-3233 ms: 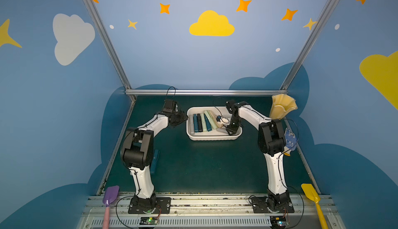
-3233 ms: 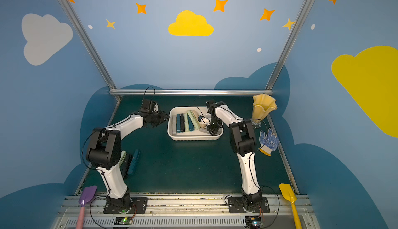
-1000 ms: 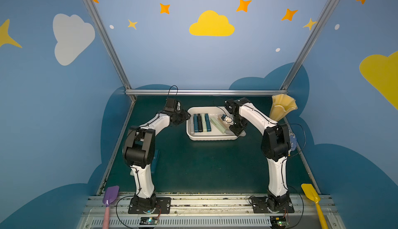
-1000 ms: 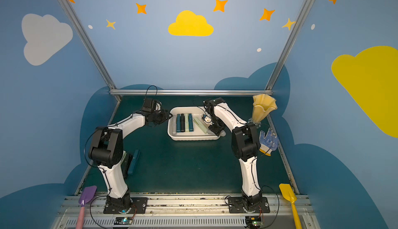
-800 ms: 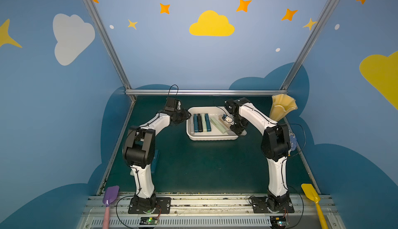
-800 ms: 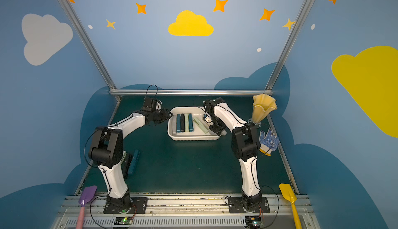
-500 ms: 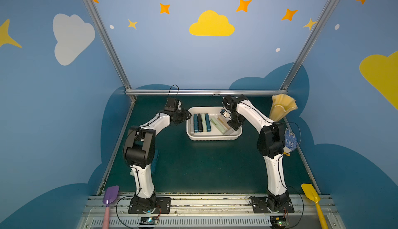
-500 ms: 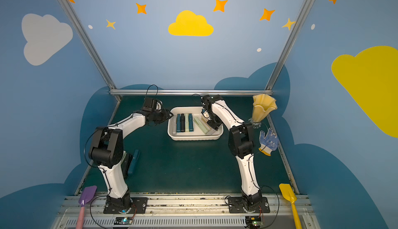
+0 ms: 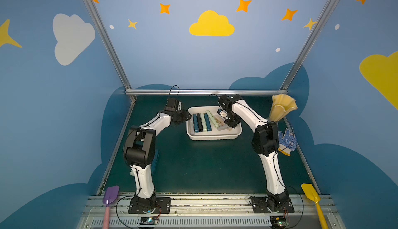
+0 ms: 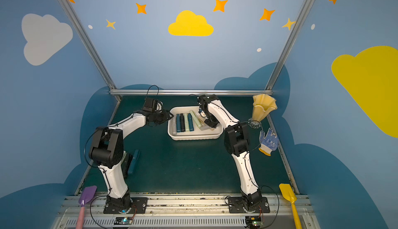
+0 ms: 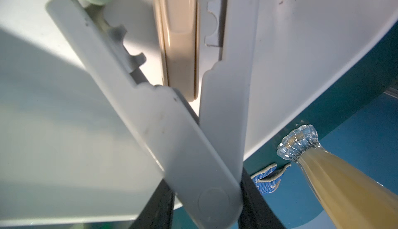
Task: Put the pruning pliers into the storage box
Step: Adjust the pruning pliers in the storage box.
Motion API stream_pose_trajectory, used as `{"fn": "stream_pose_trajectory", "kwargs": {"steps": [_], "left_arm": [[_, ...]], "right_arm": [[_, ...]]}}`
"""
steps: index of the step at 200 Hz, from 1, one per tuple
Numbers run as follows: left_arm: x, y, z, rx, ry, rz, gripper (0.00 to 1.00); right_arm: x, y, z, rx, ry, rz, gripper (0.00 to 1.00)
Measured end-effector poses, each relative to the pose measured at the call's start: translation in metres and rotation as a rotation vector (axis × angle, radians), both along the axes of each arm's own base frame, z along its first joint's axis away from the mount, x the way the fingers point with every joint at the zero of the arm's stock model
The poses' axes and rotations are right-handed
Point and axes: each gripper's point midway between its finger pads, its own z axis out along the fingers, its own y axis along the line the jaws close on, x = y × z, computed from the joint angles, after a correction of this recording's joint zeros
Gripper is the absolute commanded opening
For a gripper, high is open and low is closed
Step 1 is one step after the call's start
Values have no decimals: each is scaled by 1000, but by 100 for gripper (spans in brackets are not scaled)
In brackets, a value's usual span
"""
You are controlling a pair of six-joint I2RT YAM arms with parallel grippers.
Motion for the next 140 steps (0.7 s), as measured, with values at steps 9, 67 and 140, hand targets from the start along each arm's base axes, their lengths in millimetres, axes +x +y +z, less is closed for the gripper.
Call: {"fn": "stream_pose_trajectory", "kwargs": {"steps": [9,67,140], "left_arm": [[0,-1,0,0,0,-2,59],[-2,-4,3,3,-6,-11,59],[-2,-7,6,2,-16,-18,58]], "right_arm": [[-3,-1,0,6,2,-13,38],[-15,0,-7,44,17,-98,39],[-35,-10,37,120,-57,-167,28]]}}
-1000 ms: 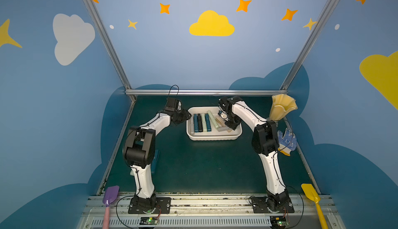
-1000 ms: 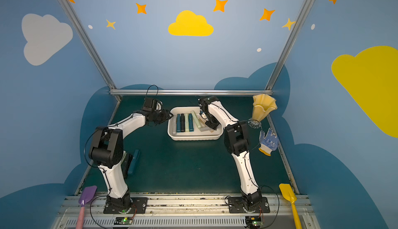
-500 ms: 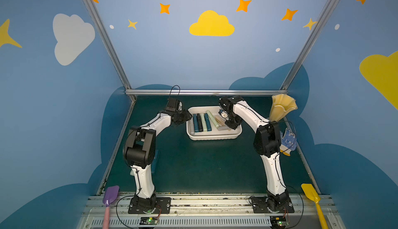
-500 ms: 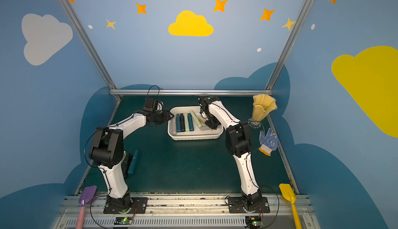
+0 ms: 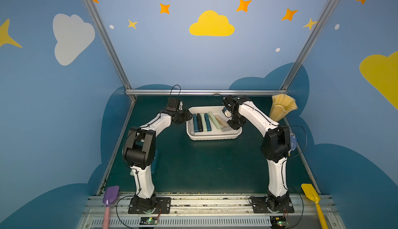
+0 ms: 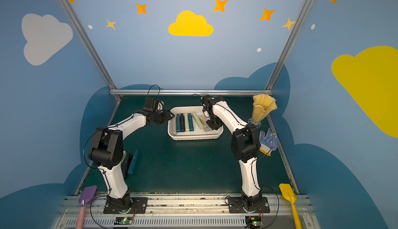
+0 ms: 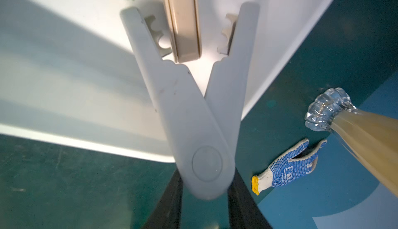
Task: Put the pruning pliers into the storage box
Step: Adjust the pruning pliers in the storage box.
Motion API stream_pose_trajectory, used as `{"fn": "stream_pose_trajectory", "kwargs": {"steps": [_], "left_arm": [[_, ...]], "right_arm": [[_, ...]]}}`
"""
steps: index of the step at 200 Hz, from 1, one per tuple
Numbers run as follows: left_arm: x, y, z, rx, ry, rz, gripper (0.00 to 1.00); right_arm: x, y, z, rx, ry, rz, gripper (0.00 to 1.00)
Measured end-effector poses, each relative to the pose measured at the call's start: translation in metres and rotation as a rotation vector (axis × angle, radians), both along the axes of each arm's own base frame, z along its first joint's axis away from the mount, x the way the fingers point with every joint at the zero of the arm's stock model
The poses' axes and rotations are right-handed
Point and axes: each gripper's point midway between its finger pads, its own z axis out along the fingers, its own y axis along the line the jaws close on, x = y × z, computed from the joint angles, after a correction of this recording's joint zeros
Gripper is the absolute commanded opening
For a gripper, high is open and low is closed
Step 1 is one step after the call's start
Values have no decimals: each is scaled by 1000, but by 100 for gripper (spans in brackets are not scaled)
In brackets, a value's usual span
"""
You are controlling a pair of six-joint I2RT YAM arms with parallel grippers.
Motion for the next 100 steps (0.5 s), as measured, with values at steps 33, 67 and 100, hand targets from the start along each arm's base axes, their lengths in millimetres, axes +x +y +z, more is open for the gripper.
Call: {"fn": "stream_pose_trajectory", "kwargs": {"steps": [33,67,100], "left_arm": [[-1,-3,0,0,-1,-6,58],[-2,-6,0,0,-1,-11,58],[-2,-7,0,4,-2,-13,58]], "right_arm": [[0,-4,23,41,-55,-22,24],[8,-4,17,65,-54,-36,24],[20,1,4,77,-33,-40,36]]}}
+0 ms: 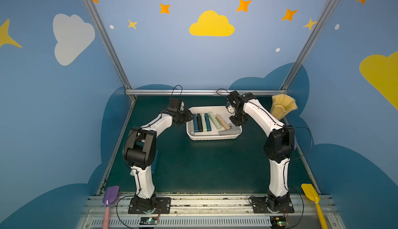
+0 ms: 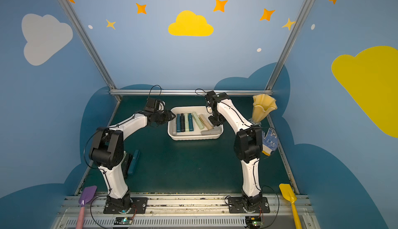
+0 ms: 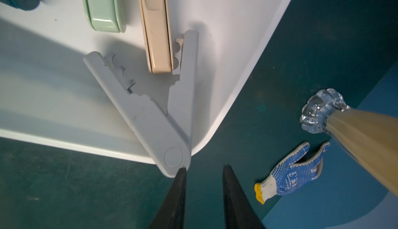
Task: Put the pruning pliers into the storage box
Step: Adjust the pruning pliers in the storage box.
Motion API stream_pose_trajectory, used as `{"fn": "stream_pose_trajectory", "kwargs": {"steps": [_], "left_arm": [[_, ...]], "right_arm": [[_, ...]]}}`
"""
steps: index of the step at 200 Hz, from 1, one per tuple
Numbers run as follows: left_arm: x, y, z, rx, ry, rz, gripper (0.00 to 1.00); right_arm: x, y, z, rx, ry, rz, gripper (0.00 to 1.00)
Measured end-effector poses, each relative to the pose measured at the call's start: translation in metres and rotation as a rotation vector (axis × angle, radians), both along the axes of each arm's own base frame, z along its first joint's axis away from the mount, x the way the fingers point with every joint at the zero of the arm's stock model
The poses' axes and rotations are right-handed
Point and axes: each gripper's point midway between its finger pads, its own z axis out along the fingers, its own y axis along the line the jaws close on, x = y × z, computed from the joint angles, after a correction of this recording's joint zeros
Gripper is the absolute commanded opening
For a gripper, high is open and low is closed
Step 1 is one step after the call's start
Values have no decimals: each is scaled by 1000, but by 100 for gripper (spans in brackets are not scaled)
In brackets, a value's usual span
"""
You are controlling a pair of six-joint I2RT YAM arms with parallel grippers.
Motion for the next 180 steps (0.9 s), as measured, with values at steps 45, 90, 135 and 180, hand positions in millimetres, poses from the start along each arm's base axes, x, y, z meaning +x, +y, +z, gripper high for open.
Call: {"fn": "stream_pose_trajectory", "kwargs": {"steps": [45,90,135,180], "left_arm": [[-1,-2,0,0,0,-3,58],[-1,-2,0,-3,1,-3,58],[0,-3,1,-10,2,1,58],[3,-4,0,-13,-2,0,57]], "right_arm": [[16,30,-14,80,3,34,45],[27,54,-52,151,42,31,42],[51,72,-77,210,37,13,35],[63,74,-80,245,21,-23,26]]}}
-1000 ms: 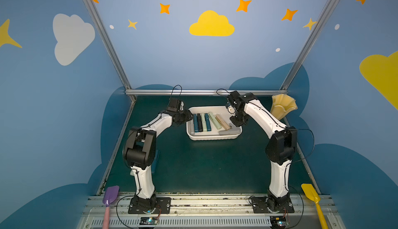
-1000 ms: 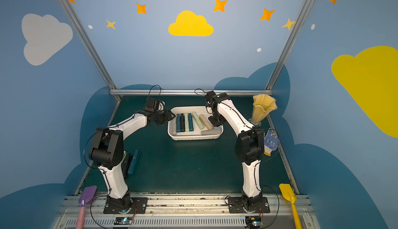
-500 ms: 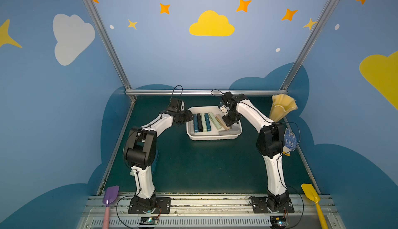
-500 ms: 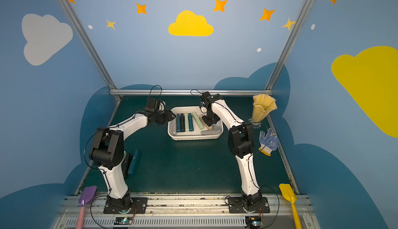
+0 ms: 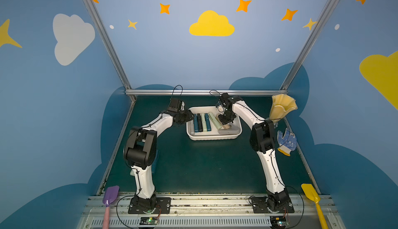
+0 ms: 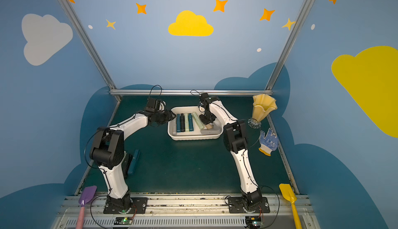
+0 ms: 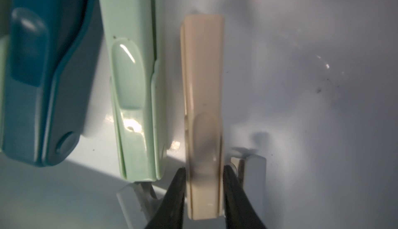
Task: Put the pruning pliers into the storage box
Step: Adjust the pruning pliers in the storage box.
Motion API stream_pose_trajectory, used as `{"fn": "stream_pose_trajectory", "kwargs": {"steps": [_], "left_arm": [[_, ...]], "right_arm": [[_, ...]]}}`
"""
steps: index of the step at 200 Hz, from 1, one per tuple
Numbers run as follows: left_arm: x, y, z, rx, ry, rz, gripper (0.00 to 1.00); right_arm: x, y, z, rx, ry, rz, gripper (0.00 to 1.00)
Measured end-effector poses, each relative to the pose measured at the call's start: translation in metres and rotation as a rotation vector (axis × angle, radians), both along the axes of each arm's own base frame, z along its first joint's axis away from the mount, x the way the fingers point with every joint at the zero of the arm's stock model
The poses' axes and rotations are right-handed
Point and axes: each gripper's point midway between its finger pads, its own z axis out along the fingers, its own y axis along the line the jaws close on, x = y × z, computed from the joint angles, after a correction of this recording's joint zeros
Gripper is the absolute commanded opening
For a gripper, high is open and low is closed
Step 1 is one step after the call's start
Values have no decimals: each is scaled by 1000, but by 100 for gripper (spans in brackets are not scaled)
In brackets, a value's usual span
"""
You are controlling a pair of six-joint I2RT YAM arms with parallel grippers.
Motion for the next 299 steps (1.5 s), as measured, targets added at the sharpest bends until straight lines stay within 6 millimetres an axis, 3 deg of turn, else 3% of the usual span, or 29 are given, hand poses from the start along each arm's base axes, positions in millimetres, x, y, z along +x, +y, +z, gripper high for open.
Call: {"fn": "stream_pose_trajectory", "kwargs": {"steps": [27,67,145,199,225,264,284,299], "left_arm": [[1,-1,0,-3,-1,1,57],[1,-1,0,-4,0,1,57],[1,0,0,-3,0,1,57],[1,2,6,2,-9,7,64],[-1,13,31,11,-51,27,68],[-12,48,101,13,-192,109,71],[-30,79,127,36,-240,189,72],[-47,106,136,66,-247,259,72]], "right_arm": [[6,3,-1,33,1,-30,23],[13,8,-2,72,0,-74,28],[23,18,-2,179,12,-186,24],[21,17,-8,201,20,-222,41],[18,8,5,167,-12,-214,43],[17,6,70,153,-174,-178,44],[-2,26,103,193,-245,-169,42],[-29,54,112,248,-267,-166,43]]}}
